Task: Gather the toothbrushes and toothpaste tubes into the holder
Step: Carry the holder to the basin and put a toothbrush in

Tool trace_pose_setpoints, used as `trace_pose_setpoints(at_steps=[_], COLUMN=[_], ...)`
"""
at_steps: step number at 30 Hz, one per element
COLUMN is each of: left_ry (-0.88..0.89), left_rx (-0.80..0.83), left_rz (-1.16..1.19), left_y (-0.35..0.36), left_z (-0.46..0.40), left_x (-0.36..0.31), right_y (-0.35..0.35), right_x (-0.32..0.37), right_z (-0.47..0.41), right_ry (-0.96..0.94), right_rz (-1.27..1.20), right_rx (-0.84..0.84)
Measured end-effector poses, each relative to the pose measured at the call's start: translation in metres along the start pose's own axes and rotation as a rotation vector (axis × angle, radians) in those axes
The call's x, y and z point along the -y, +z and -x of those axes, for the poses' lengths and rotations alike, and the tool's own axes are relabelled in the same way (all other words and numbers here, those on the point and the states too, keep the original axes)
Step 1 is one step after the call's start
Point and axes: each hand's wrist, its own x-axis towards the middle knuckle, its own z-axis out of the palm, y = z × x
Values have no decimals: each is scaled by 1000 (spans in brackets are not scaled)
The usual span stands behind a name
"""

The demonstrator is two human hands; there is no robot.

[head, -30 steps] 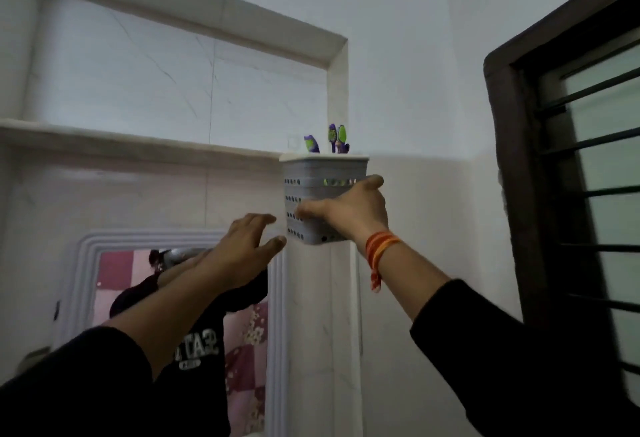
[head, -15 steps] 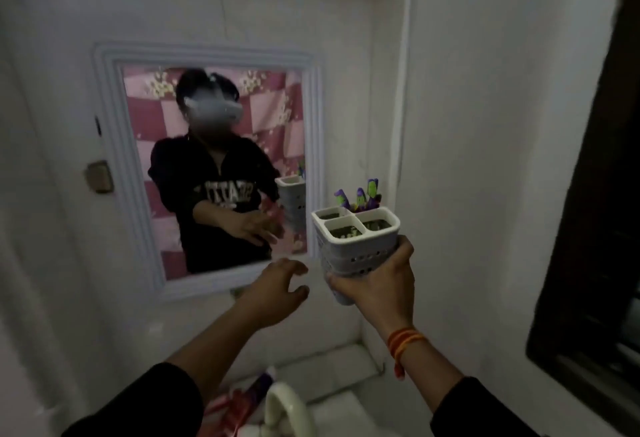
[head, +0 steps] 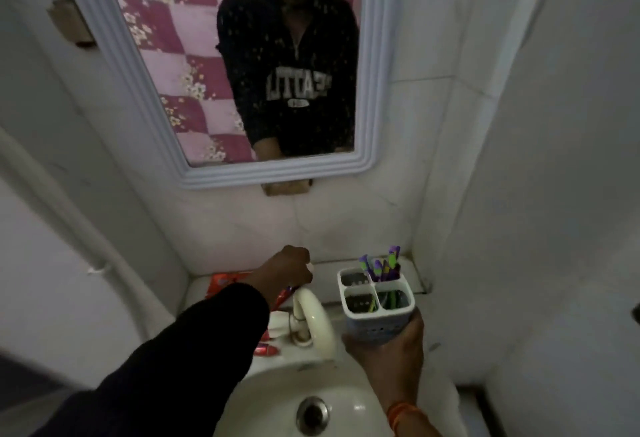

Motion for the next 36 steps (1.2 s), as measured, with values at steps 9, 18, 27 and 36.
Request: trace_pose_setpoints(at_steps=[9, 18, 27, 36], left_ry=[-14, 238, 396, 520], left_rx=[-11, -17, -22, -12], left_rz=[-137, -45, -238, -247], left_y=[28, -6, -123, -61], left_z=[-26, -27, 56, 98], left_x=[21, -13, -84, -138], right_y=[13, 6, 10, 6], right_x=[-40, -57, -48, -27], right_z=[6, 8, 14, 17], right_ry=[17, 147, 144, 115], right_rz=[-98, -39, -45, -152], right_rx=[160, 148, 126, 157])
